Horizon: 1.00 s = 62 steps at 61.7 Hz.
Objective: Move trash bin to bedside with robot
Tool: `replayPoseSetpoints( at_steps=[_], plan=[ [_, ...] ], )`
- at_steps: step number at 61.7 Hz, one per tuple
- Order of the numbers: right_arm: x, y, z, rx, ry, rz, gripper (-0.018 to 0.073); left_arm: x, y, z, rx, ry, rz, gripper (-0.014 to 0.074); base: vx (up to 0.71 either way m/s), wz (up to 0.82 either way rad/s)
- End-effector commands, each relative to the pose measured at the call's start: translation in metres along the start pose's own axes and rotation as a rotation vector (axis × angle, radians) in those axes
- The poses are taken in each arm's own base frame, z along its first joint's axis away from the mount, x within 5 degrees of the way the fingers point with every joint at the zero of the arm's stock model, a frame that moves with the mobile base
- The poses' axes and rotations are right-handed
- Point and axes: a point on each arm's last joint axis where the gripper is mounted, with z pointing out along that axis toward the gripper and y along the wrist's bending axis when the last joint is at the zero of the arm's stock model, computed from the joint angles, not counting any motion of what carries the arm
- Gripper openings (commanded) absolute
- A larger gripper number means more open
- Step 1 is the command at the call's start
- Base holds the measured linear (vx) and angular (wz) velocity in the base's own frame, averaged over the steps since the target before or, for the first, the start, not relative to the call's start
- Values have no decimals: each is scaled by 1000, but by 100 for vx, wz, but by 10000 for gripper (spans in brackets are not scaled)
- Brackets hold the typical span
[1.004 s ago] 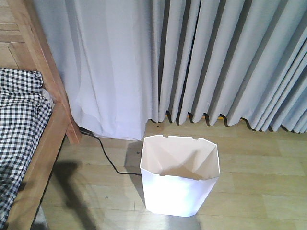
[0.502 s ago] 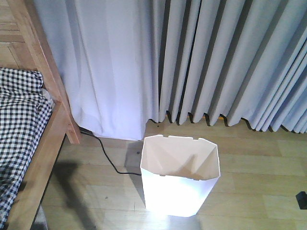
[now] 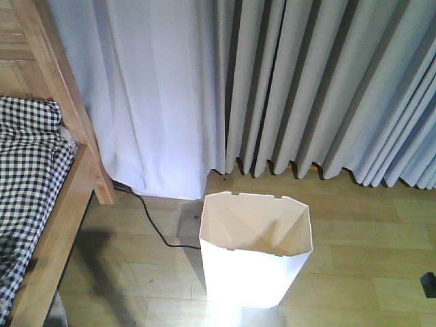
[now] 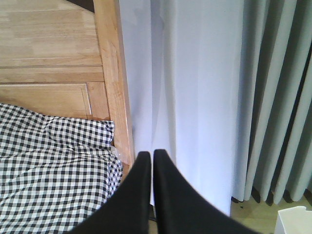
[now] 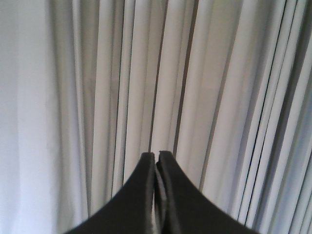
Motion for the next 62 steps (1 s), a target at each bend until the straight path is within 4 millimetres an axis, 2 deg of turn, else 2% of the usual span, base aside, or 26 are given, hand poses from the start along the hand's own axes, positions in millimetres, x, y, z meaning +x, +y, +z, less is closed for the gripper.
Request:
replayPoseSetpoints(
  at_steps=[1, 62],
  plan=[
    [-5, 0, -1, 3, -72, -2, -9, -1, 0, 0, 1, -66, -4, -6, 0, 0],
    [-5, 0, -1, 3, -72, -4, -9, -1, 0, 0, 1, -66, -4, -6, 0, 0]
  ],
)
